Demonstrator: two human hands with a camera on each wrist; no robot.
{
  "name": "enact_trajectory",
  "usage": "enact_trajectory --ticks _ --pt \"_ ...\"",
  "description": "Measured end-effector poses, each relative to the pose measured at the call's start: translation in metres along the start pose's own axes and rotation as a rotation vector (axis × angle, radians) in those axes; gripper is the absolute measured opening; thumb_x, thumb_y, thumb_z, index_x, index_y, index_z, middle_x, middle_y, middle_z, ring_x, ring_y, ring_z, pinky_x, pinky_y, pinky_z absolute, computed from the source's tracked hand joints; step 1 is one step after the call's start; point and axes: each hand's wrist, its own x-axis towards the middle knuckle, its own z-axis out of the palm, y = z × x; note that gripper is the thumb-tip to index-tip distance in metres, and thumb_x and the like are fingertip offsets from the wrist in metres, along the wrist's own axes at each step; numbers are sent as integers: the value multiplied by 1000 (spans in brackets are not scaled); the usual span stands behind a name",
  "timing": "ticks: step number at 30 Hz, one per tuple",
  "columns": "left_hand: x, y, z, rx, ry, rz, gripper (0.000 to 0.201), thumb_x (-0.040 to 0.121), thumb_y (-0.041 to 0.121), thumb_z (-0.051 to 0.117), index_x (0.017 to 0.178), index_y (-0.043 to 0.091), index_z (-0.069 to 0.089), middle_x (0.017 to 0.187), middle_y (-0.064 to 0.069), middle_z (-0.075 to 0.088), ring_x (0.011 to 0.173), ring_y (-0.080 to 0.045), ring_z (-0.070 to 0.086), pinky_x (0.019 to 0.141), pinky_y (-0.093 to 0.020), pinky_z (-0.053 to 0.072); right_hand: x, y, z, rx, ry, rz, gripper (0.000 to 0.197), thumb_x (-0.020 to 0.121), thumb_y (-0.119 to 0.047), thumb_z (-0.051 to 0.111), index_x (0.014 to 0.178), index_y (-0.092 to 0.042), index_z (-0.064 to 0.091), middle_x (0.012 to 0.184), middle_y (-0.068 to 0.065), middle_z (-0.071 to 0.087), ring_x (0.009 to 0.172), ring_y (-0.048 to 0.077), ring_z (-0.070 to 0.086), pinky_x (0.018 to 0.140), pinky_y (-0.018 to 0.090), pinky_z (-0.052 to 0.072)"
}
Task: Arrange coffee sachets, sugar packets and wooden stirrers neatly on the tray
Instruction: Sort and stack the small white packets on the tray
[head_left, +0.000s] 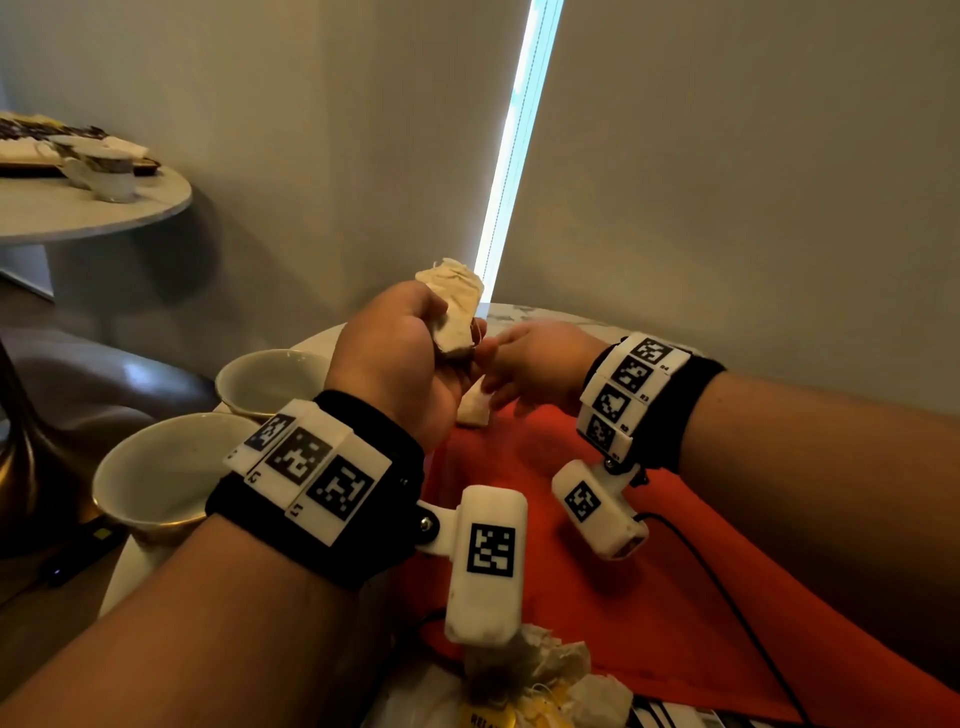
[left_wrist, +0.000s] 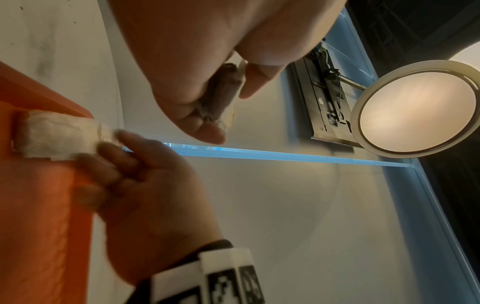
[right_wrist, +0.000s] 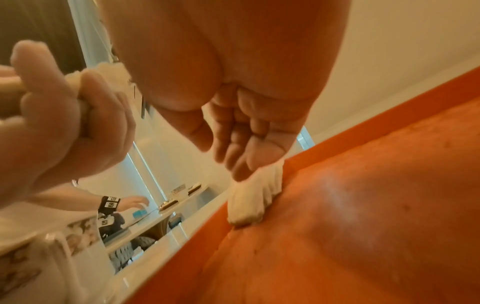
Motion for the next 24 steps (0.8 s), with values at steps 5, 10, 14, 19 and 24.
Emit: enact_trajectory --ticks 5,10,14,19,24 --pt "0 -3 -1 56 -12 -29 23 98 12 39 106 5 59 96 -15 59 80 -19 59 58 -24 57 -9 -11 -33 408 294 -185 28 99 -36 61 99 -8 68 79 6 63 65 17 59 57 30 46" --pt "-1 -5 -1 94 -20 -19 40 94 8 41 133 5 51 104 -17 60 84 -22 60 61 -28 56 -20 -22 -41 295 173 -359 31 85 -31 77 105 -11 66 87 5 69 71 17 64 60 32 51" --pt "-2 -6 -1 111 -27 2 41 93 7 42 134 5 52 112 -21 59 89 -25 60 59 -28 57 -29 -26 -34 217 131 -383 22 81 -18 81 98 -12 68 83 3 72 70 15 66 61 34 51" --pt "-1 -6 -2 99 -36 3 44 93 7 43 137 5 52 110 -20 59 89 -24 60 59 -29 57 -35 -26 -29 216 184 -398 14 82 -8 79 90 -10 68 77 3 70 65 13 64 54 28 51" --pt "0 -7 -4 94 -34 -4 46 94 7 44 139 5 49 109 -19 59 89 -23 61 60 -29 58 -36 -26 -29 190 230 -407 5 87 -7 73 87 -11 69 80 7 72 67 14 67 57 29 54"
